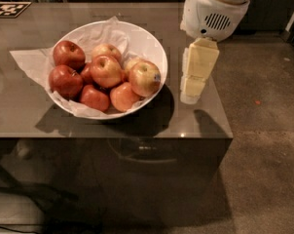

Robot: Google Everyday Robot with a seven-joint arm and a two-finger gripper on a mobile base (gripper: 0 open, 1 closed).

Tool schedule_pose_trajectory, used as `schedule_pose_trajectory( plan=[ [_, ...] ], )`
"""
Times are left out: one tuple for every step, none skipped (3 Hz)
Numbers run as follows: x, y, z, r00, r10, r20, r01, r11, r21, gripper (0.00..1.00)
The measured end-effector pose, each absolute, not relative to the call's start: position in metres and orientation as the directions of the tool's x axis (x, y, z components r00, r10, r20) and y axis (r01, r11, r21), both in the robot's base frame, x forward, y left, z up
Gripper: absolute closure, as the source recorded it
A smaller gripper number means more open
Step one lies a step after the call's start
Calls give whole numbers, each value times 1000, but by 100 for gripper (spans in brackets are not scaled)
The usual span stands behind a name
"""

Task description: Pick apple from white bowl

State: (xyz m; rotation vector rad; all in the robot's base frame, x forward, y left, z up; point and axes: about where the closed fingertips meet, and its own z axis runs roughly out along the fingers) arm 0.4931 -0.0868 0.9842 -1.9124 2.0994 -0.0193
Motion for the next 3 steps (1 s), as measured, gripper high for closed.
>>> schedule_pose_trajectory(
  plan=[
    [509,-65,968,-45,-974,-224,-981,86,-176,0],
    [512,-57,966,-41,-972,-230,-980,85,-182,0],
    [518,-44,953,-31,-974,-222,-985,67,-158,0]
  ],
)
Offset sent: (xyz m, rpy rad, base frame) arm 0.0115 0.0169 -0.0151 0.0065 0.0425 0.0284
